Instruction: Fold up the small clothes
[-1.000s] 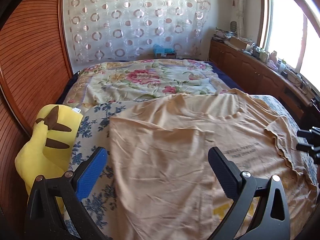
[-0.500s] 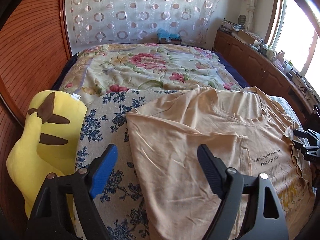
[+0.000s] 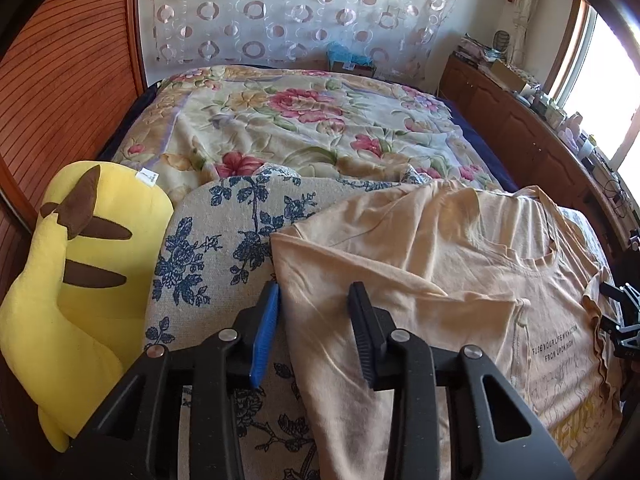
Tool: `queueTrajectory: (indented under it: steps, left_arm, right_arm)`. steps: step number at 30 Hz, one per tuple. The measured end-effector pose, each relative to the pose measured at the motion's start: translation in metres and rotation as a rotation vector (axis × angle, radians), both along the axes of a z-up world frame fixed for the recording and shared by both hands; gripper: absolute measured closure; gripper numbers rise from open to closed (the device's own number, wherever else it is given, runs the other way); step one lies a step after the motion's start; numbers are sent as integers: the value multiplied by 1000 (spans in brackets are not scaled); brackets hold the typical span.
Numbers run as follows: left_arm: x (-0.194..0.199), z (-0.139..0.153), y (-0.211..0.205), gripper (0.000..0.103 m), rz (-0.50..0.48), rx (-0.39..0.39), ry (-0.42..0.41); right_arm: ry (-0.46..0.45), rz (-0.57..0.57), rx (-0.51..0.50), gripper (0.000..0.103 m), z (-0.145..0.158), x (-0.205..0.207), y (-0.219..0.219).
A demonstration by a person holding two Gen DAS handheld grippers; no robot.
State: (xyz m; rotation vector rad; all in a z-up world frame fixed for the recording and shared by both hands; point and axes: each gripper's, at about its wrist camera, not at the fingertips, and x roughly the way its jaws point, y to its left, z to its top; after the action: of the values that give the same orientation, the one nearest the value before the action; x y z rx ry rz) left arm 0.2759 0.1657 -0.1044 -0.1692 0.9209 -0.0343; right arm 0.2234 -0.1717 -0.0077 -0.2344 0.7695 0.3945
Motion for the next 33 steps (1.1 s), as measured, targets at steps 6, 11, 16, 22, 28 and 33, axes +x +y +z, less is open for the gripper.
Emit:
queueTrajectory:
  steps: [6, 11, 16, 22, 28, 33]
  left_arm:
    - [2, 1, -5, 90, -1, 28, -8]
    - [2, 2, -7, 94, -8, 36, -15]
    - [3, 1, -8, 94, -8, 51, -5]
    - [5, -1, -5, 91, -8, 38, -1]
    - [7, -2, -5, 88, -11, 43, -5]
    - [8, -2, -6, 88, -15, 60, -7]
  right_arm:
    - [0, 0, -1, 18, 0, 0, 0]
    - [0, 0, -1, 18, 0, 0, 0]
    - [6, 10, -4, 18, 2, 1, -1]
    - [-52, -36, 21, 20, 28, 3, -32]
    - [-3, -155, 13, 31, 22, 29, -83]
    - [66, -149, 77, 42, 13, 40, -95]
